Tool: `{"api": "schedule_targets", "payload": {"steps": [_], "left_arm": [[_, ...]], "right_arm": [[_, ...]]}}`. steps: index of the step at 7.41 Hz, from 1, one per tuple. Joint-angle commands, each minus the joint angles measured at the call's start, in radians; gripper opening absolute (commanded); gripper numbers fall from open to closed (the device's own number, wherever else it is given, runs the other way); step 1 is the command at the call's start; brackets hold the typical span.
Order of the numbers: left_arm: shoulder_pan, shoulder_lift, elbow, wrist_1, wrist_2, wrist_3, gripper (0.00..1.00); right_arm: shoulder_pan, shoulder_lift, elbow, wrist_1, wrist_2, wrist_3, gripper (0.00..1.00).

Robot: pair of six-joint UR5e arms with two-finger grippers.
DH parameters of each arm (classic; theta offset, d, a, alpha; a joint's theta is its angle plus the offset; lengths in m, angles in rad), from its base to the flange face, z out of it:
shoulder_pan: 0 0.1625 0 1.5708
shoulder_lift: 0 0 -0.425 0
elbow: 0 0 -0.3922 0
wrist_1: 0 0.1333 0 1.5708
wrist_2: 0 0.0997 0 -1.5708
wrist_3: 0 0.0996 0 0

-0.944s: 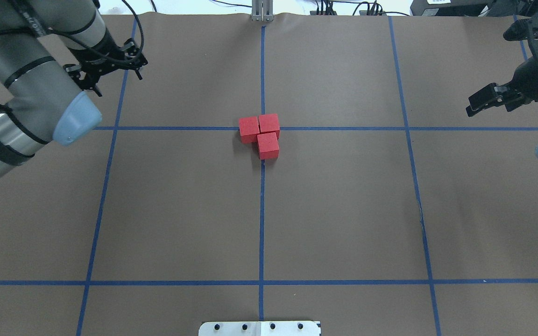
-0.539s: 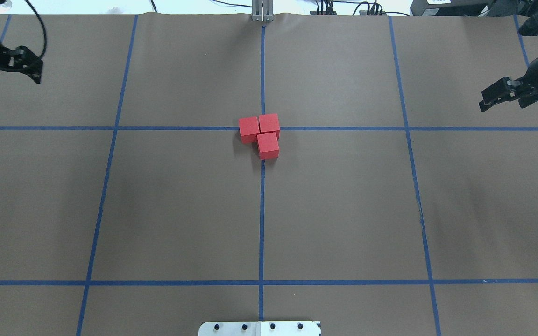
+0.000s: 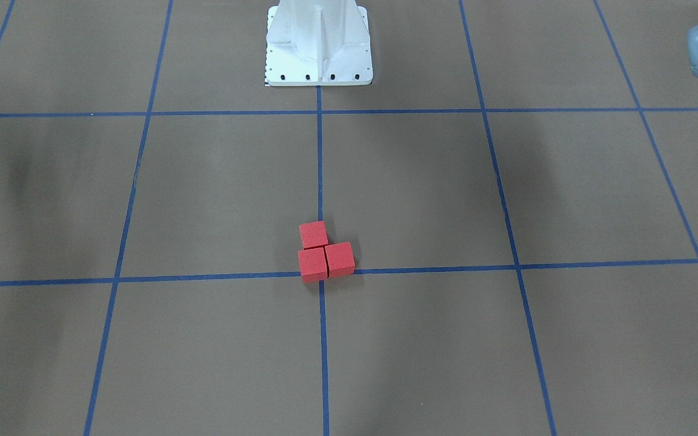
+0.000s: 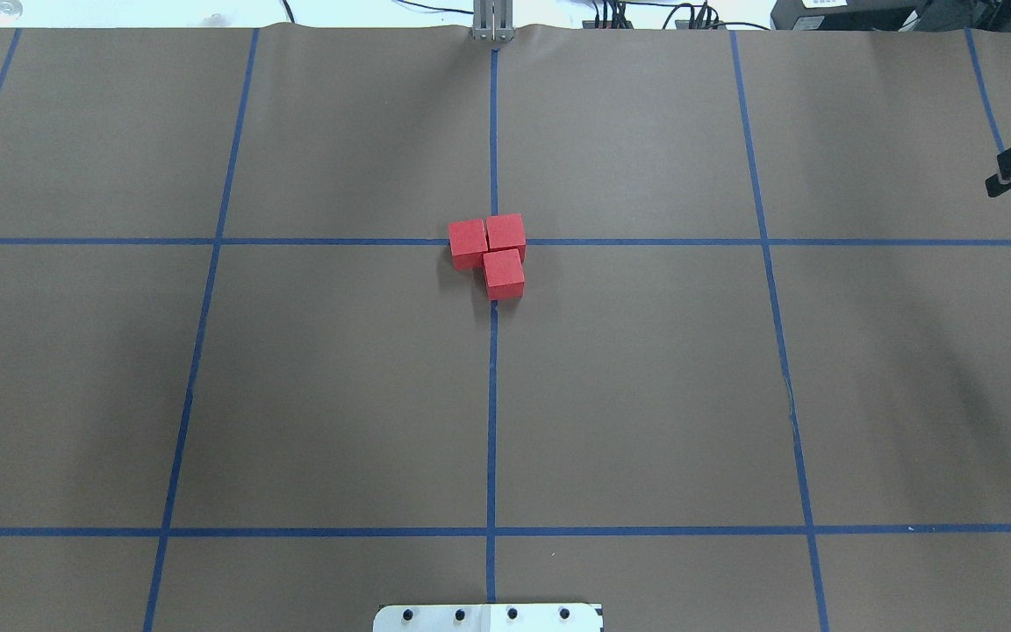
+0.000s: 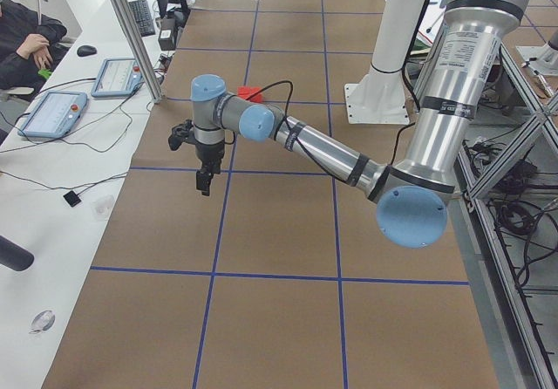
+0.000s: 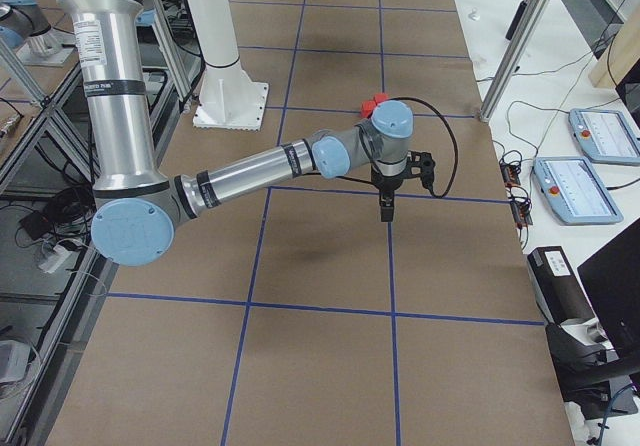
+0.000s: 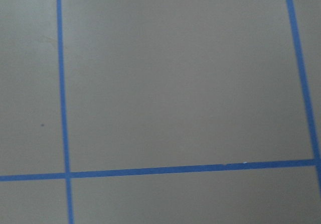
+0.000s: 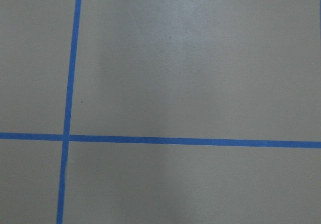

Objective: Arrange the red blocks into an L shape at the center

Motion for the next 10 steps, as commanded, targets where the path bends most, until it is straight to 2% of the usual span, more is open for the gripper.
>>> {"api": "schedule_targets", "payload": {"steps": [1,2,3,5,7,10], "left_arm": [[-0.103,0.066,0.029,-0.007,-0.047,0.199,1.00],[-0.142,0.107,0.044,-0.019,-0.081,0.216,1.00],[-0.148,0.146,0.072,-0.068,-0.154,0.226,1.00],[-0.148,0.171,0.152,-0.161,-0.165,0.224,1.00],[-0.176,0.178,0.143,-0.172,-0.168,0.223,1.00],[-0.190,0.180,0.118,-0.159,-0.219,0.169,1.00]], "right_arm": [[0.129,-0.056,-0.068,-0.002,0.060,-0.184,0.99],[0.171,-0.088,-0.080,0.001,0.076,-0.201,0.99],[0.203,-0.113,-0.077,-0.004,0.094,-0.235,0.99],[0.242,-0.160,-0.071,0.004,0.103,-0.245,0.99],[0.271,-0.231,-0.051,0.002,0.106,-0.245,0.99],[0.274,-0.242,-0.044,-0.005,0.105,-0.242,0.99]]}}
